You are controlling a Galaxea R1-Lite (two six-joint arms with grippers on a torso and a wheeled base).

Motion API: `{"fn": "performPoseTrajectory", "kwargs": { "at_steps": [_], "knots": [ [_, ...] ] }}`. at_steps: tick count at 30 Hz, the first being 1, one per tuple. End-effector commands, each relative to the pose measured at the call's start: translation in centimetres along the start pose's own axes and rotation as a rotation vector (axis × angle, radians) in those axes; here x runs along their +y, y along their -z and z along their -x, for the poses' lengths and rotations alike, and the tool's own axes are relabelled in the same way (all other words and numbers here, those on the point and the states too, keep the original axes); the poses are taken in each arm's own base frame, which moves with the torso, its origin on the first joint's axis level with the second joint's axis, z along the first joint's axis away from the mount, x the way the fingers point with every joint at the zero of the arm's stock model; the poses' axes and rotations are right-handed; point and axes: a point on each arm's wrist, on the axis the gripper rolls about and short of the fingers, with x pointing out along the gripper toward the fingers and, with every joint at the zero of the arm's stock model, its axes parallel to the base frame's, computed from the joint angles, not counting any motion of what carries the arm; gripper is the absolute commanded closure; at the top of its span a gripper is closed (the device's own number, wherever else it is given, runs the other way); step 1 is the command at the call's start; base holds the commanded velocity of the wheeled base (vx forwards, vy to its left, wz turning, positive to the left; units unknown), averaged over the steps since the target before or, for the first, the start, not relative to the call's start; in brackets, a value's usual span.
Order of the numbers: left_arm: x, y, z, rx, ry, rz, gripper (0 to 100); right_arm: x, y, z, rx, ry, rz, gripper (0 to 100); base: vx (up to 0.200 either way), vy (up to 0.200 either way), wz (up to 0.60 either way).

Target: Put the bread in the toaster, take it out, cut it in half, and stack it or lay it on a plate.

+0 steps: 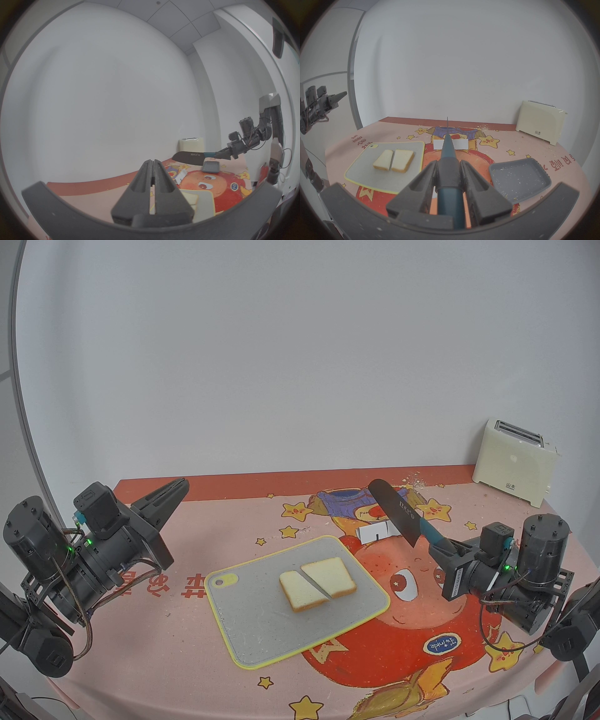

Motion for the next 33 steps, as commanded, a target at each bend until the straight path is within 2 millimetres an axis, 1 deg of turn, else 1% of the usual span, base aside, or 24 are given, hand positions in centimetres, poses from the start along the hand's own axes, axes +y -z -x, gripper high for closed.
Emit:
{"fn": "performPoseTrajectory", "kwargs": {
  "at_steps": [1,12,20,26,33],
  "knots": [
    [-0.05,0.2,0.03,0.009,0.001,0.002,100,0.04,0.57,-0.18,0.024,0.002,0.006,100,0.0,0.0,0.0],
    [-0.07,0.26,0.08,0.012,0.002,0.001,100,-0.12,0.88,-0.44,0.038,0.01,0.007,100,0.0,0.0,0.0],
    [-0.03,0.66,-0.14,0.016,0.002,0.0,100,-0.19,0.91,-0.48,0.04,0.014,0.005,100,0.0,0.0,0.0],
    [-0.03,0.66,-0.14,0.016,0.002,0.0,100,-0.15,1.29,-0.85,0.056,0.015,0.009,100,0.0,0.0,0.0],
    [-0.04,0.69,-0.12,0.018,0.002,0.001,100,-0.22,1.17,-0.84,0.05,0.018,0.007,100,0.0,0.0,0.0]
  ]
}}
